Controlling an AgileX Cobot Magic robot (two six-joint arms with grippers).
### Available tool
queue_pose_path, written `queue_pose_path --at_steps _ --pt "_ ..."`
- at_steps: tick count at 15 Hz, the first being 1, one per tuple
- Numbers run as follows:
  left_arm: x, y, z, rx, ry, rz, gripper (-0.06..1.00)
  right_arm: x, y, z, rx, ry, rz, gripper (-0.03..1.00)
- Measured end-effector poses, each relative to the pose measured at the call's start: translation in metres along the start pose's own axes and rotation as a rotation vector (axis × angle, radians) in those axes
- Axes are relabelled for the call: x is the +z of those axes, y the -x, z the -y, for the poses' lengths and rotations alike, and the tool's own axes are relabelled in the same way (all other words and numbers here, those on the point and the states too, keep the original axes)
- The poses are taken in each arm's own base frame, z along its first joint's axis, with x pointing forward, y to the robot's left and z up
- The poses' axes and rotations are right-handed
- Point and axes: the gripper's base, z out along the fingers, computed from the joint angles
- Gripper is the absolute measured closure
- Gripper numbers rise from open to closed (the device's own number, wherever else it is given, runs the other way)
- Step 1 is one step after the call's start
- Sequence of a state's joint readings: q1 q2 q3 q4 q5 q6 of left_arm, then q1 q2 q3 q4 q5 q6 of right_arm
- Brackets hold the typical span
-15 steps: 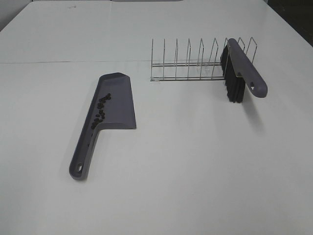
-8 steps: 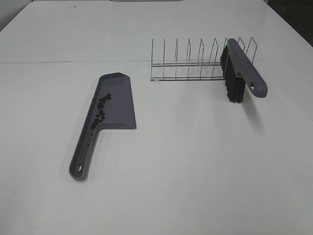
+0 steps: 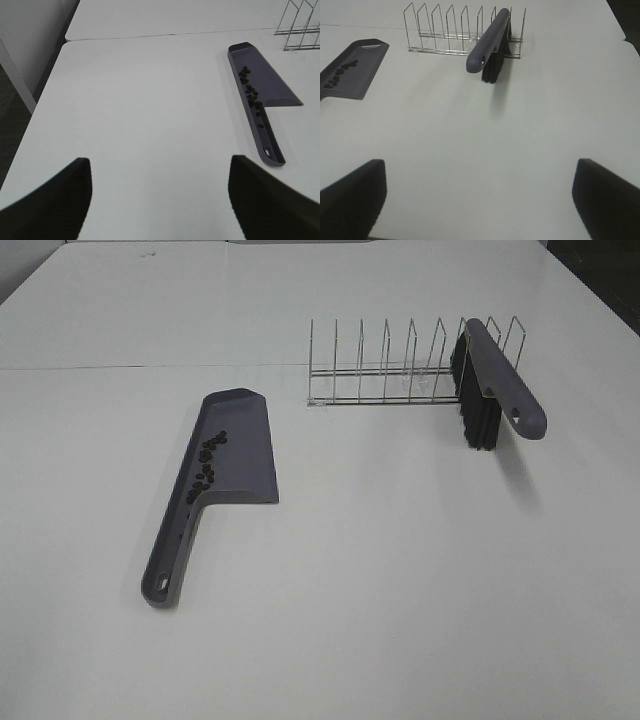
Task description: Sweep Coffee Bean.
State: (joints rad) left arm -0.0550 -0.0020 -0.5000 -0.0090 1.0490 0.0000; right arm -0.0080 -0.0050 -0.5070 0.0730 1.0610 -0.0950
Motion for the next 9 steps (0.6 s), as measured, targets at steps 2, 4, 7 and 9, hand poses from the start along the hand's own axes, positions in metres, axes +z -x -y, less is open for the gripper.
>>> queue_pose_path --at_steps 2,4,7,9 --pt "0.0 0.0 0.0 0.0 0.0 0.0 0.25 0.0 0.0 -0.0002 0.001 0.003 0.0 0.1" --pt "0.0 0.0 0.0 0.0 0.0 0.0 0.25 -0.0001 0.0 -0.0002 0.001 0.002 0.002 0.1" --pt "0.0 0.0 0.0 0.0 0.0 0.0 0.25 -0.0001 0.0 -0.0002 0.001 0.002 0.002 0.1" --pt "0.0 0.0 0.0 0.0 0.0 0.0 0.25 -0.0001 0.0 -0.0002 0.001 0.002 0.002 0.1"
